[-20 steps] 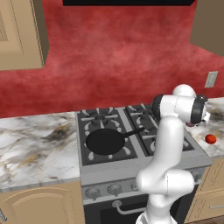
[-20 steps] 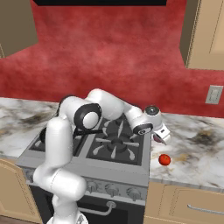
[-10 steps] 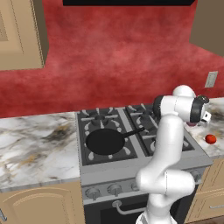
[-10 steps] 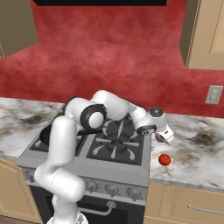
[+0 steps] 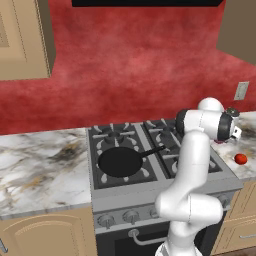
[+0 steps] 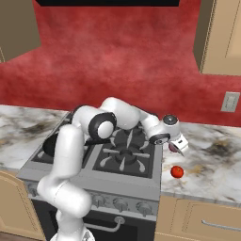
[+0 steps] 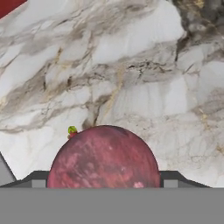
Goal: Place the pan on the front left burner on the stove. Then place the tomato and the onion in the pan and turn on the front left burner.
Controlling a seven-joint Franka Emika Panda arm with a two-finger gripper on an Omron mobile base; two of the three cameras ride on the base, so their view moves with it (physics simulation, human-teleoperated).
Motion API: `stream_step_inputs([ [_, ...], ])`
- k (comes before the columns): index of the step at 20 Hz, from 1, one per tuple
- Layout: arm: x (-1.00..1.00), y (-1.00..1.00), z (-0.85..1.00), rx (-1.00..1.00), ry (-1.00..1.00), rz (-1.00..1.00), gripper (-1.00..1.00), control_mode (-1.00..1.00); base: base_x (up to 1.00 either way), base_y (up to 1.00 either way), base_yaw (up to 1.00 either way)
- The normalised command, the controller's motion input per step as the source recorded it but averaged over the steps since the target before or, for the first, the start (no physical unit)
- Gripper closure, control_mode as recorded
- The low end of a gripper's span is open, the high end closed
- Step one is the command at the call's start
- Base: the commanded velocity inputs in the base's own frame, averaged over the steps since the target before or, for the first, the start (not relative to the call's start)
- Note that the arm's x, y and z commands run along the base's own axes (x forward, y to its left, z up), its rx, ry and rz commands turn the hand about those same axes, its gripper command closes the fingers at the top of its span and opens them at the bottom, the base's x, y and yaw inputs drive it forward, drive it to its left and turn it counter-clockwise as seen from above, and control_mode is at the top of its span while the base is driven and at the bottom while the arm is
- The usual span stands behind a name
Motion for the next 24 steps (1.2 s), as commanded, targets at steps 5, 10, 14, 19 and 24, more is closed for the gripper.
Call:
stream_step_inputs([
  [5,0.00,0.00,-0.04,0.00,0.00,-0.05,1.00,-1.00,0.00,0.00,0.00],
  [10,-0.01,0.00,0.28,0.02,0.00,-0.09,1.00,-1.00,0.00,0.00,0.00],
  [14,-0.11,0.00,0.55,0.09,0.00,-0.07,1.00,-1.00,0.00,0.00,0.00],
  [19,-0.16,0.01,0.60,0.11,0.01,-0.07,1.00,-1.00,0.00,0.00,0.00],
  [24,-0.34,0.27,0.35,0.03,0.00,-0.11,1.00,-1.00,0.00,0.00,0.00],
])
